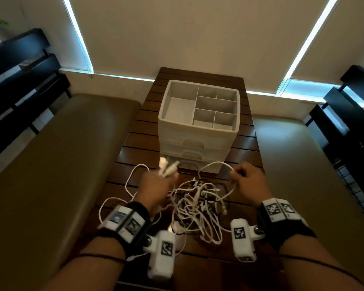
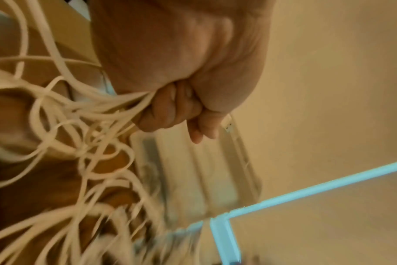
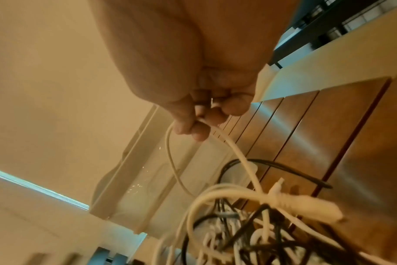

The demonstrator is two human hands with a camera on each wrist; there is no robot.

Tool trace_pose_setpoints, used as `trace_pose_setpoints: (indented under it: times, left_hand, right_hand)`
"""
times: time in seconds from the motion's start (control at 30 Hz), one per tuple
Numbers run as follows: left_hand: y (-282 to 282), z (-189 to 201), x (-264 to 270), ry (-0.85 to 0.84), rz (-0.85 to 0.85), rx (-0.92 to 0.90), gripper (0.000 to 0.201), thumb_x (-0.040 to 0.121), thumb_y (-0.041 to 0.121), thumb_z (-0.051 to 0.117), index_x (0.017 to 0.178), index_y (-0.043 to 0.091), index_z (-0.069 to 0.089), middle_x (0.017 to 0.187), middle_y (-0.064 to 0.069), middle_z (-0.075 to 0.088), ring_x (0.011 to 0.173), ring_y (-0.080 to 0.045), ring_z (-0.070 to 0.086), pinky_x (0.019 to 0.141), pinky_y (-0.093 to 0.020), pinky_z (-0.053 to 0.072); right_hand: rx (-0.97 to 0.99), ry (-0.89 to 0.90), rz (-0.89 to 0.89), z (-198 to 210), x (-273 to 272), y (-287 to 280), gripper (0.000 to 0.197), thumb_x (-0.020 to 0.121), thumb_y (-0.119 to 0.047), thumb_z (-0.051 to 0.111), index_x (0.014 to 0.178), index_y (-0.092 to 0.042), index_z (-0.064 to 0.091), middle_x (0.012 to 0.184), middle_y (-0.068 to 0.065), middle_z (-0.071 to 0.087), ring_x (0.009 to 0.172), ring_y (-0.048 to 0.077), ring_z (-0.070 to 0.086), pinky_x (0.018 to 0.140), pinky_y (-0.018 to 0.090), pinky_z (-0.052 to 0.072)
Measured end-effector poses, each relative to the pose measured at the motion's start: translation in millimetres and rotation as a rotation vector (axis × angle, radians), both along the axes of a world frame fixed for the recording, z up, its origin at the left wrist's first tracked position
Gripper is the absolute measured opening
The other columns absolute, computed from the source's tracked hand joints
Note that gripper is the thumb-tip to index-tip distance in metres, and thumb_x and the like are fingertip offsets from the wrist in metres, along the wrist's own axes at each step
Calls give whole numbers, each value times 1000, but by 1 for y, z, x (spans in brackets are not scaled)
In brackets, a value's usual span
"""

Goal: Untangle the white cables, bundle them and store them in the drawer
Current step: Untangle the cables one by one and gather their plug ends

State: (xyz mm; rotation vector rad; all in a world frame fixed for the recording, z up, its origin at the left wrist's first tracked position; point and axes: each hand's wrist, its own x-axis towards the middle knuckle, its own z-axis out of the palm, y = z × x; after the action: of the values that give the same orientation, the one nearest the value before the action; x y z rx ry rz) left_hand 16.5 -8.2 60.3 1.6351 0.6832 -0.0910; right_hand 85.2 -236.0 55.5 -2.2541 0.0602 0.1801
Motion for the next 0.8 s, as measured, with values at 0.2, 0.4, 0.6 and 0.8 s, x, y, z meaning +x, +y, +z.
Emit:
trace_pose_setpoints:
  times: [0.2,0.4,0.6,0.8]
  left_hand:
    - [37,88,22,-299,40,-333,17,90,22,65,75,17,57,49,9,41,35,-3,32,37,-16,26]
    - [24,116,23,-405,-124,-550,38,95,36,53,67,12,49,39,8,23,30,-4,18,37,-15,15]
    - [37,132,19,-464,-144,-541,39,96,37,52,66,13,49,39,7,23,30,-5,19,36,-15,16]
    - [62,130,18,-522,48,-447,40,93,39,57,62,17,49,42,6,23,31,-5,17,36,-13,16]
  right_hand:
    - [-282,127,56,-6,-12,-11,9,82,-20,72,83,-18,63,91,1,67,80,15,63,77,33,53]
    - [58,-93,415,44,-32,64,43,71,-30,82,108,-38,61,109,-14,58,90,0,56,80,18,47]
    - [69,-37,560,22,-30,116,10,89,-29,64,80,-25,62,74,-4,63,65,10,56,65,31,47]
    - [42,-183,512,29,-22,112,16,91,-31,60,99,-23,72,87,-4,65,79,12,60,72,30,48]
